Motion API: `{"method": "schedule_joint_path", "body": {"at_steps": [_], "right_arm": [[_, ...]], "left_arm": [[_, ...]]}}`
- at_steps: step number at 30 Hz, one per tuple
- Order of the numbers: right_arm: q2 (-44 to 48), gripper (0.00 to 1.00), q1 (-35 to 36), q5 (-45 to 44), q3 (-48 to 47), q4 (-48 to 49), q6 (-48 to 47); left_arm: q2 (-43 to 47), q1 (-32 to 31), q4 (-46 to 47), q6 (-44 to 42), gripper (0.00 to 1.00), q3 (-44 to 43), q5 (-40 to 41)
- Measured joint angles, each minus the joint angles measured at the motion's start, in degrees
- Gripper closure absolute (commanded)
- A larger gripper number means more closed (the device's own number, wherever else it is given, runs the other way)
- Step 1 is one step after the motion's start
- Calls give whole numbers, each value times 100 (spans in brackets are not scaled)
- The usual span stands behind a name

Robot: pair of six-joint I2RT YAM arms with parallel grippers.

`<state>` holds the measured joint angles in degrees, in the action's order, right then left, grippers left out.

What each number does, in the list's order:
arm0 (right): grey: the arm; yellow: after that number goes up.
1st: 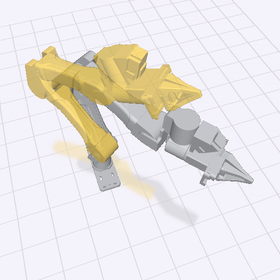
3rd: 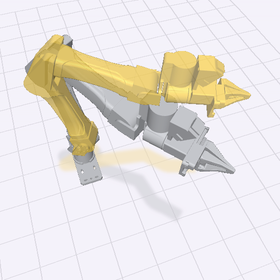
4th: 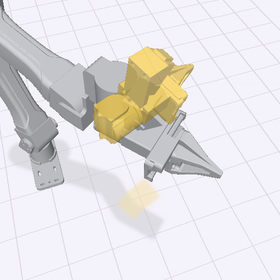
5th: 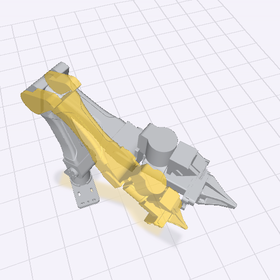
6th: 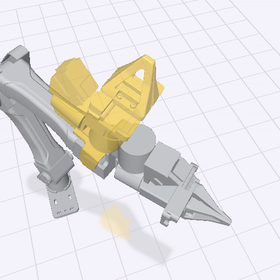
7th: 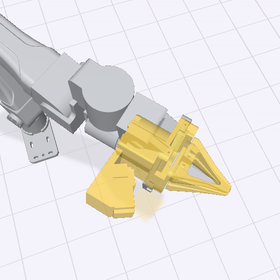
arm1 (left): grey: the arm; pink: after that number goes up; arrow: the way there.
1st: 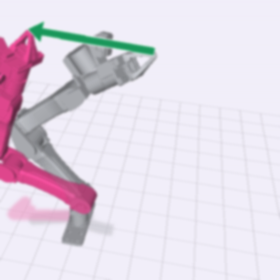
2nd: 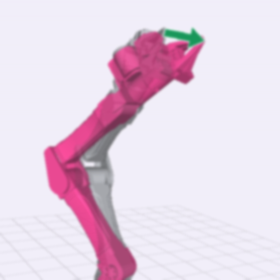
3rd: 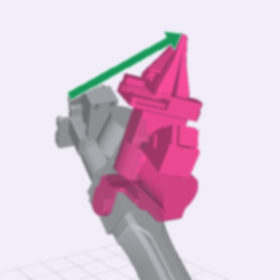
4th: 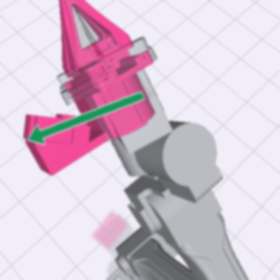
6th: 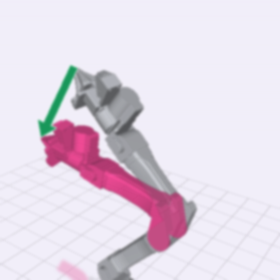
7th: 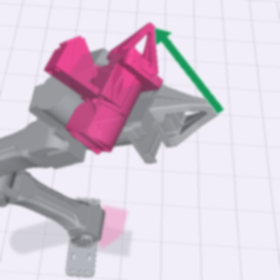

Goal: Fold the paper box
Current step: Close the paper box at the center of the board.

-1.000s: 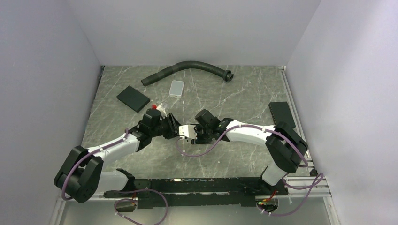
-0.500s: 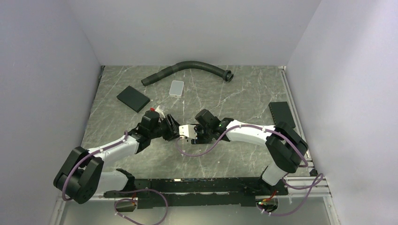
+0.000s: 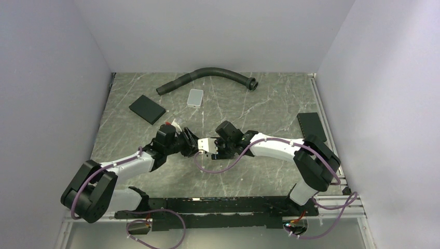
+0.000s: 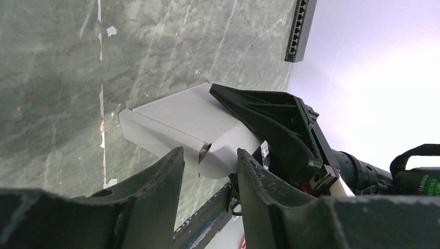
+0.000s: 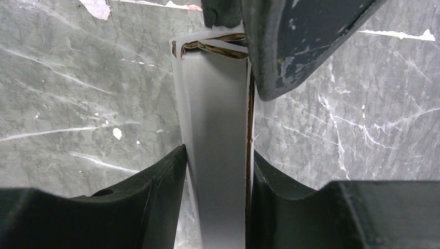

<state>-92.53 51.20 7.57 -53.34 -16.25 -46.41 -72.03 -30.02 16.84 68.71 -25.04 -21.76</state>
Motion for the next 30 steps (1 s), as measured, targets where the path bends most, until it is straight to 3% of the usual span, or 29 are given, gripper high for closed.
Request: {"method": "schedule_joint_path", "body": {"at_steps": [11,30], "right_arm": [[-9,53,26,-94,-2,-13,0],[-13,53,59,-170,-2,-17,11]], "left_arm": [[-175,13,511,411,62,140,-138],[-131,17,474,455,71,140,-146]]}}
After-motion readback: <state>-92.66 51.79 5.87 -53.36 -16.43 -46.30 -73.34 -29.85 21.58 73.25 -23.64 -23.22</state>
